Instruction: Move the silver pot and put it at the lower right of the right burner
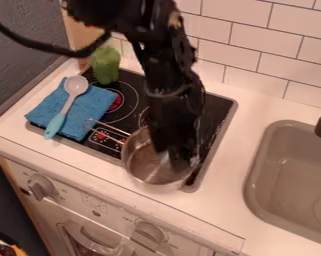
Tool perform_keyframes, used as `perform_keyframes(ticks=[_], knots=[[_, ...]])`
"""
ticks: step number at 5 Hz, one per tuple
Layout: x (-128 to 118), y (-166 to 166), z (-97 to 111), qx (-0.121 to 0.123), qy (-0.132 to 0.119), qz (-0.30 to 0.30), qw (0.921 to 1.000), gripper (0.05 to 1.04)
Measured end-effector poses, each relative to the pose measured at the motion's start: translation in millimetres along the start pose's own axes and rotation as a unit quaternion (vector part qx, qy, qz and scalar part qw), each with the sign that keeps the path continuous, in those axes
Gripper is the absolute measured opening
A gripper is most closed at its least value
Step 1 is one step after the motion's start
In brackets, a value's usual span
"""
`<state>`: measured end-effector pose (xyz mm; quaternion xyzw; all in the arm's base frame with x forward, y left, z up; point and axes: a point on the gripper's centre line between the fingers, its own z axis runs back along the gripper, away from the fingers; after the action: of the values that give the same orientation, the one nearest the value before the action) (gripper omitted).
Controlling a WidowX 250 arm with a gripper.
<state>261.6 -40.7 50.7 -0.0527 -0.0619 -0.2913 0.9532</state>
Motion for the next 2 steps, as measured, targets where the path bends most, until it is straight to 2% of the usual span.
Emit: perform_keyframes(ticks=[1, 2], knots=[[-0.3, 19.9, 10.4, 0.002, -0.011, 0.069, 0.9976, 1.009], [3.9, 43.9, 23.2, 0.027, -0.030, 0.148, 0.9881, 1.005]])
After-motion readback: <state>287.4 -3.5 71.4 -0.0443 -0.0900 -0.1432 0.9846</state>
